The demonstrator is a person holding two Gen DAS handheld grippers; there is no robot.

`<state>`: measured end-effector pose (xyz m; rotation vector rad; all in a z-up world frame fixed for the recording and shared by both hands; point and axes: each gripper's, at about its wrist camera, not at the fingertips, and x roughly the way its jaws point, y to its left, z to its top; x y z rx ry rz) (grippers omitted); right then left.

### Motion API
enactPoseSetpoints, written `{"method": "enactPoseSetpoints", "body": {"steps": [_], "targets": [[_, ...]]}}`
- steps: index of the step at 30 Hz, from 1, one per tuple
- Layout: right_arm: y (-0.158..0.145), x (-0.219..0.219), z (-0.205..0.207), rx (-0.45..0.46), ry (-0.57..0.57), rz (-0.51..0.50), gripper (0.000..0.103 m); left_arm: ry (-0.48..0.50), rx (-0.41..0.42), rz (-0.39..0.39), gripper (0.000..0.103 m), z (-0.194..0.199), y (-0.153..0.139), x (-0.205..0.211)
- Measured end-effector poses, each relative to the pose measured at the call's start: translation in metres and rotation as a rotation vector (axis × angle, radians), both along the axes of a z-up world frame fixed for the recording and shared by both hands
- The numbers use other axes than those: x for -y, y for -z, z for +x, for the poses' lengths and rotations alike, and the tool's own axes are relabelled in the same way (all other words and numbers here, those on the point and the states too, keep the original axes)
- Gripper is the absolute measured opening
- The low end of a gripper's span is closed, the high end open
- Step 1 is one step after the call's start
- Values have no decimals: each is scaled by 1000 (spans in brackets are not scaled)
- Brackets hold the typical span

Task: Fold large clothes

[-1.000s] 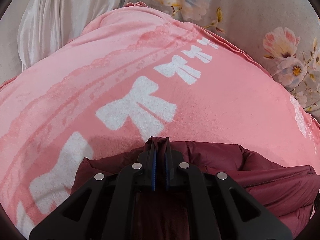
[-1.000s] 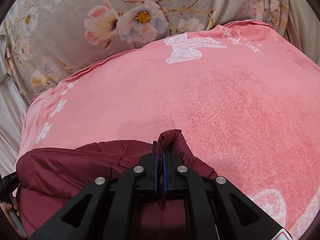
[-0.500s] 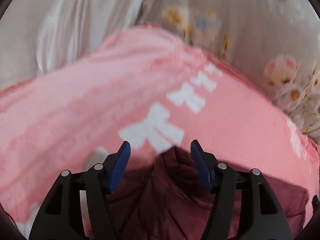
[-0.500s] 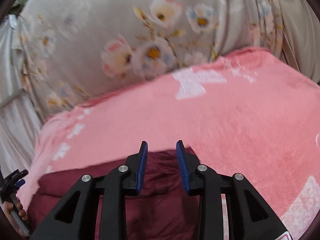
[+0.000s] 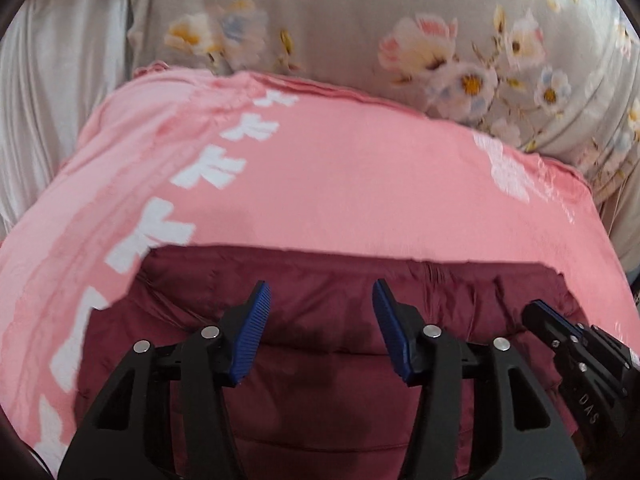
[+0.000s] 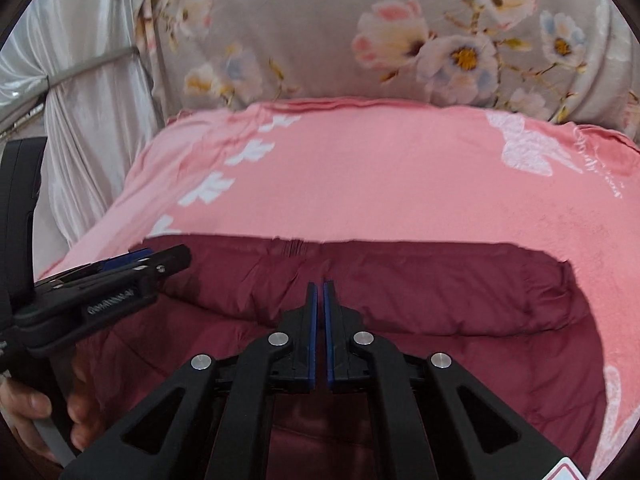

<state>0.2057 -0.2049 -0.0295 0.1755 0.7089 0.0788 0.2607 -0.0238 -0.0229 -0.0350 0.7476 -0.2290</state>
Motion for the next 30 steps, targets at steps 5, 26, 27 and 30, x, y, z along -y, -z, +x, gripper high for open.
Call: {"method": "enactPoseSetpoints", "body": {"steps": [5, 26, 27, 30], "targets": [[24, 1, 22, -82, 16, 13, 1, -26, -52, 34, 51, 20, 26, 5], [62, 1, 56, -148, 39, 21, 0, -74, -59, 20, 52, 47, 59, -2], [62, 0, 56, -148, 40, 16, 0, -74, -58, 23, 52, 47, 59, -2], [62, -1, 57, -146, 40, 10, 0, -74, -56, 21, 52, 47, 60, -2]]}}
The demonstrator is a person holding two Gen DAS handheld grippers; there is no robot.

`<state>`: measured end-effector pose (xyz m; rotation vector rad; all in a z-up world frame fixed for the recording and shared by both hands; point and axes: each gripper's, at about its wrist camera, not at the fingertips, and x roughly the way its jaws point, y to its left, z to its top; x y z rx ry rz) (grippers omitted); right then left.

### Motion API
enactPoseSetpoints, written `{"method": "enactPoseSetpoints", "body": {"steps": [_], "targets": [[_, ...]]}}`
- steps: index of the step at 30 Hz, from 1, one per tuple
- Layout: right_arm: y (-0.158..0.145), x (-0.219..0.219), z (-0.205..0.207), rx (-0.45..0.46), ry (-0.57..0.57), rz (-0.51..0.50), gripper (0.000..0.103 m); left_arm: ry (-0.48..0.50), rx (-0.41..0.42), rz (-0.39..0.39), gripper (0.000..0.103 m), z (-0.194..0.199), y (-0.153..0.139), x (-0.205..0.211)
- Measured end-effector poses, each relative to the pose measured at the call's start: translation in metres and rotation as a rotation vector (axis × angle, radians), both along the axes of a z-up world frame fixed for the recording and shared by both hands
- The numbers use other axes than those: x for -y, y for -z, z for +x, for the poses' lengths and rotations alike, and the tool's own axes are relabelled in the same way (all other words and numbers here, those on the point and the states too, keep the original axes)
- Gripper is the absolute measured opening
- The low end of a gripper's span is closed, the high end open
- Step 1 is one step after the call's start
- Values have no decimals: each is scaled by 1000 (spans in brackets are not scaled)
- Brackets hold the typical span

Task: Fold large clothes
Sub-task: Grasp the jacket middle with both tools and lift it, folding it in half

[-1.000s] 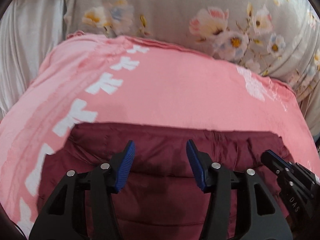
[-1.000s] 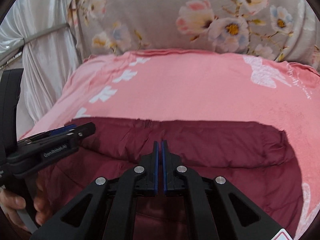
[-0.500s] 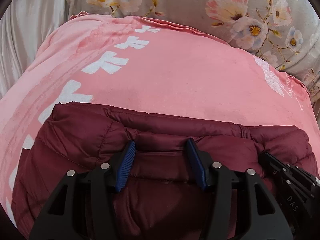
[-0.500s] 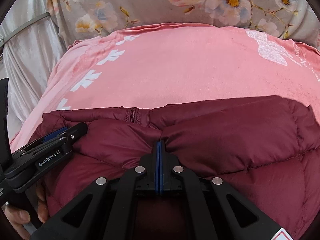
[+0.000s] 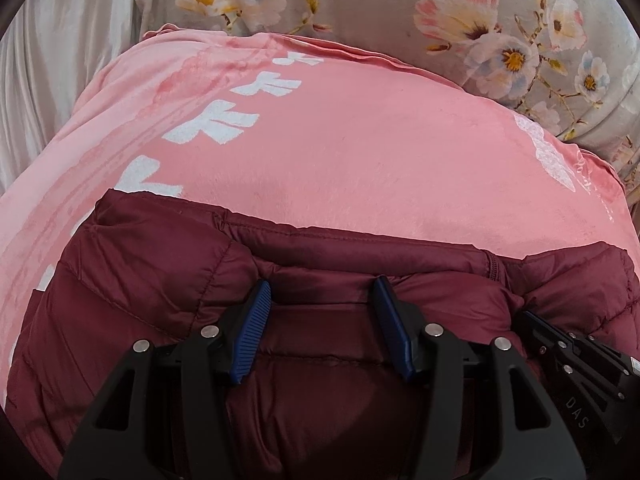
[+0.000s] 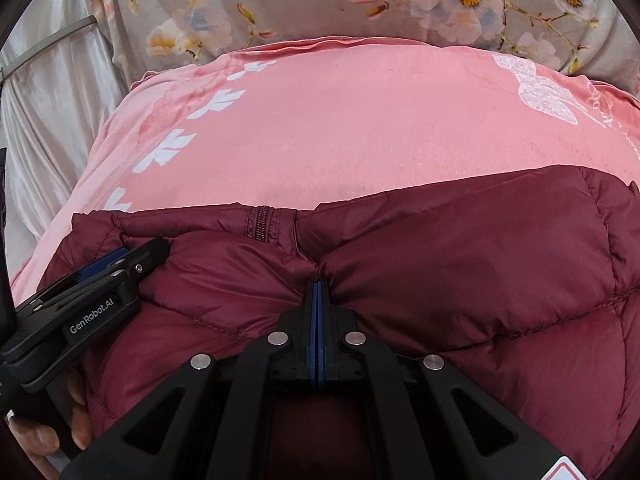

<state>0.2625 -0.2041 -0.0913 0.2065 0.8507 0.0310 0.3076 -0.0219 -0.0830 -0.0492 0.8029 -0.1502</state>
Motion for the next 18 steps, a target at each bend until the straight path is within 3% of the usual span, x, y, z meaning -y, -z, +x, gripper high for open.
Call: {"method": "enactPoseSetpoints", "body": {"steps": [3, 4, 5, 7, 11, 16, 18], "targets": [[-11, -1, -10, 18, 29, -15, 0, 8, -5, -50, 52, -2, -5, -8], [-22, -4, -23, 45, 29, 3, 4, 3, -7, -73, 52, -5, -9, -15], [-32, -9, -37, 74, 14, 35, 10, -15, -3, -107, 52, -13, -16, -28], [-42, -24, -58, 101, -14, 40, 10, -57, 19, -153, 59, -34, -34, -61], [-42, -59, -97, 114, -58, 2, 10, -149, 20, -166, 67, -68, -49, -123], [-21, -79, -105, 66, -61, -21, 10, -246, -94, -300, 72, -96, -23, -187], [-15, -80, -102, 57, -55, -17, 10, -257, -124, -312, 72, -101, -11, -194]]}}
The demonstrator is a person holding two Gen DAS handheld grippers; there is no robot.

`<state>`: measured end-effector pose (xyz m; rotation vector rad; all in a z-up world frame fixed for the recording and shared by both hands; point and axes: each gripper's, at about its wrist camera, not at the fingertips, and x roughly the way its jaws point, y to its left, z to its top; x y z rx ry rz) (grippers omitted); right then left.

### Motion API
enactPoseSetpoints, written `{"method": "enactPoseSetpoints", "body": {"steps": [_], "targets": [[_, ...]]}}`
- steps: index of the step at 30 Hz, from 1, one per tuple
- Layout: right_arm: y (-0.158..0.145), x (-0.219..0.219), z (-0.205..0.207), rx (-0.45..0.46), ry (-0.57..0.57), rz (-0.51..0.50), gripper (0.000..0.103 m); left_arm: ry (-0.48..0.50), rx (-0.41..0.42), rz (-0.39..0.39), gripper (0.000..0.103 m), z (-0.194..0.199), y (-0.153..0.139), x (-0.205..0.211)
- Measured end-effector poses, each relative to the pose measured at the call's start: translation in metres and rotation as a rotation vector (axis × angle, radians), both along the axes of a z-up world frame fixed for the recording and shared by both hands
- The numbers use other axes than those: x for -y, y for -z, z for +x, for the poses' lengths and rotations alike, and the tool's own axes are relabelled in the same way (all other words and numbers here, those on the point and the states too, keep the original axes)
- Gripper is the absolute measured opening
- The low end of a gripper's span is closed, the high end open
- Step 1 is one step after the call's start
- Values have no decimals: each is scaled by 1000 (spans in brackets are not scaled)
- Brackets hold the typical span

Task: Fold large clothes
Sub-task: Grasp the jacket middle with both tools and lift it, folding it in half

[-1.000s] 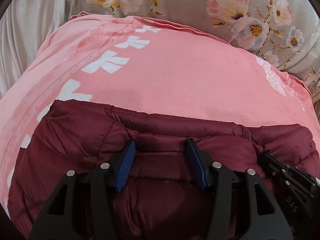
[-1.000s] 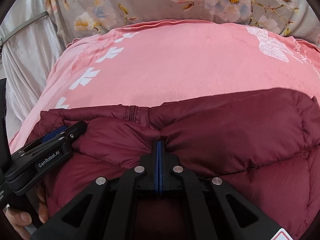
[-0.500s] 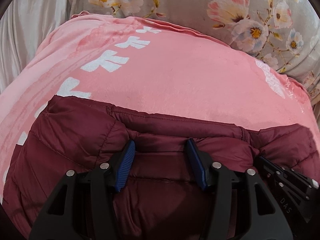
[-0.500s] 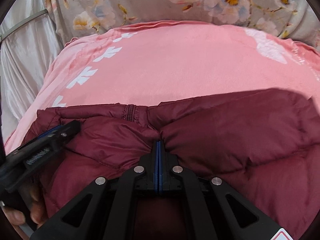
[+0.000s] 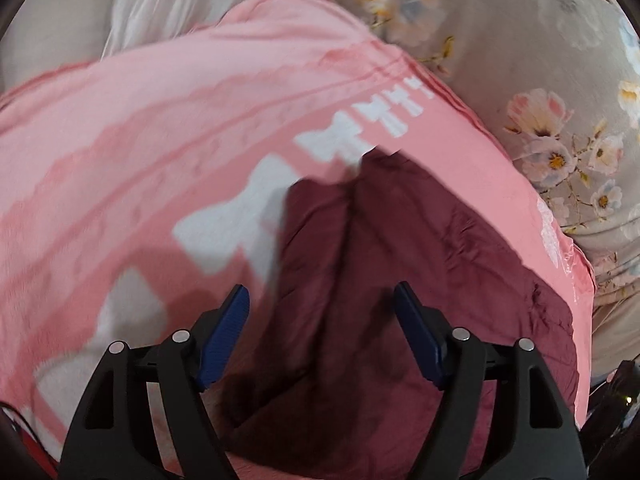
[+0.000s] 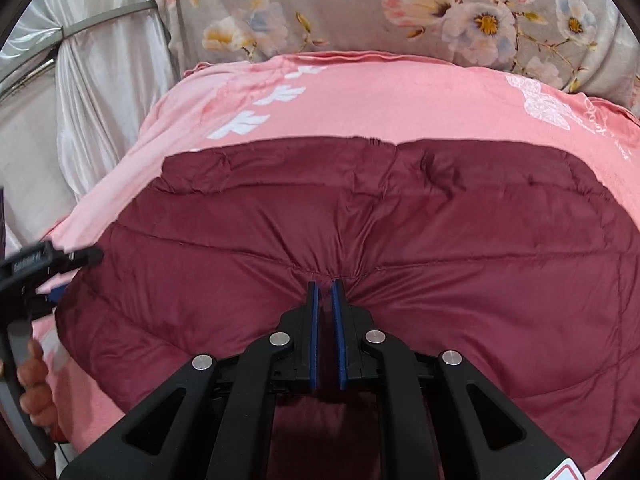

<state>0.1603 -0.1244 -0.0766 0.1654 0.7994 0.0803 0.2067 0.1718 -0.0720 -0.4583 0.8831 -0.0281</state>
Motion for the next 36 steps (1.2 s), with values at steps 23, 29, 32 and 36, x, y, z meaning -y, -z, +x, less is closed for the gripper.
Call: {"method": "enactPoseSetpoints", "body": {"steps": [23, 29, 32, 36], "targets": [[-6, 14, -90, 22, -31, 94, 9, 153, 51, -148, 22, -23, -17, 32], [4, 13, -92, 16, -25, 67, 10, 225, 171, -138, 20, -43, -67, 59], [11, 18, -86, 9, -18, 95, 10, 296, 237, -120, 19, -56, -92, 83], [16, 19, -83, 2, -21, 123, 10, 382, 291, -97, 19, -69, -112, 118]]}}
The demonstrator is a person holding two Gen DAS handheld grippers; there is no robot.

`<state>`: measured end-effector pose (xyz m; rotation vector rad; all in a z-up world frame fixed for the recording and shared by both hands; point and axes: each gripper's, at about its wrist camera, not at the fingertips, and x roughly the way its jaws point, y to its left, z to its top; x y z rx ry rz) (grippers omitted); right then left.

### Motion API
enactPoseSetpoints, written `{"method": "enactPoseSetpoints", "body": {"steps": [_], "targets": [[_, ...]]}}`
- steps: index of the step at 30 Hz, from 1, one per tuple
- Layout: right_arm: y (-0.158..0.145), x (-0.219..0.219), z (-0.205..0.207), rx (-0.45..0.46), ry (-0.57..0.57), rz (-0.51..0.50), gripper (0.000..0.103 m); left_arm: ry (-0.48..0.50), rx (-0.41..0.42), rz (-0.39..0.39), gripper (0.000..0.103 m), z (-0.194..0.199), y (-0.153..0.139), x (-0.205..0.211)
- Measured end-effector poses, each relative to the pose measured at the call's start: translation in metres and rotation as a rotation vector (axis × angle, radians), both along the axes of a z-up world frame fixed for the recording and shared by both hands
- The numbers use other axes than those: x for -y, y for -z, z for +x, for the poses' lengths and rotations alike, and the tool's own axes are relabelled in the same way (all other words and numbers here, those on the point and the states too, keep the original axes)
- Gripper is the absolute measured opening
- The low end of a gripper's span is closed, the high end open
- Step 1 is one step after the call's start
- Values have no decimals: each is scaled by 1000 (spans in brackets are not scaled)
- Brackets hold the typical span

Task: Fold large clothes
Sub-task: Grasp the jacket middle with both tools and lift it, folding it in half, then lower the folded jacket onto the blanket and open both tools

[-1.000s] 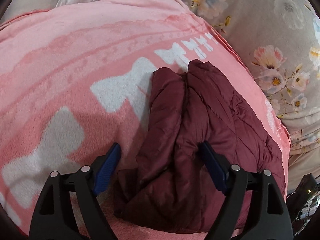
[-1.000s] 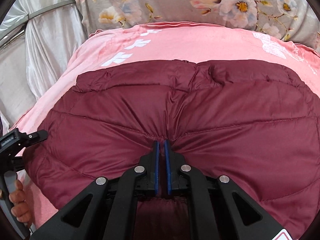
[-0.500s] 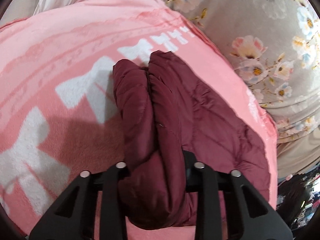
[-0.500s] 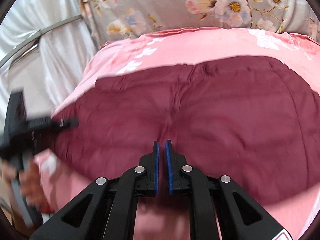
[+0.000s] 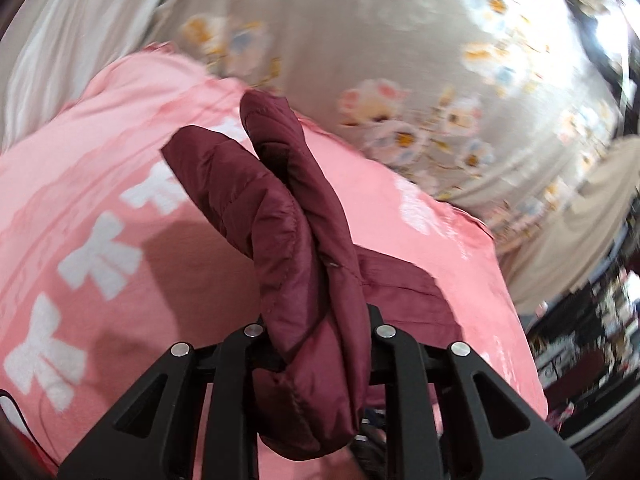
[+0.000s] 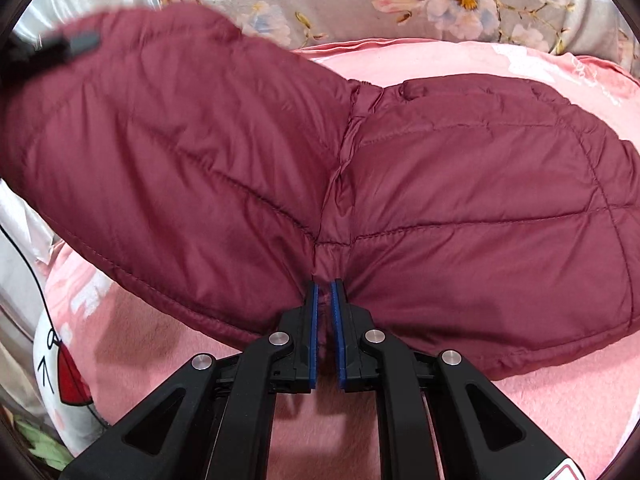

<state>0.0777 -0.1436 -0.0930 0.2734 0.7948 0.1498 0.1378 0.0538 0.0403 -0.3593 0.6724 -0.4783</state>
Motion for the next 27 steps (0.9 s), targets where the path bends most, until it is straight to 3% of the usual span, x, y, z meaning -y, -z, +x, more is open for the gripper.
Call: {"method": "enactPoseSetpoints", "body": {"steps": [8, 16, 17, 18, 22, 26, 27], "targets": [[-3, 12, -14, 26, 1, 98, 10, 128, 42, 50, 18, -2, -20, 77], [11, 47, -16, -7, -7, 359, 9, 300, 2, 163, 18, -2, -13, 186], [13, 56, -23, -12, 2, 400, 3, 313, -7, 178, 18, -1, -11, 196], [16, 63, -29, -26, 21, 410, 0, 329, -16, 199, 18, 0, -7, 210], [27, 101, -69, -51, 100, 445, 2, 382, -47, 258, 18, -2, 5, 253], [21, 139, -117, -38, 215, 380, 1, 393, -49, 331, 18, -6, 23, 288], [18, 145, -124, -33, 236, 361, 4, 401, -66, 342, 18, -6, 30, 297]]}}
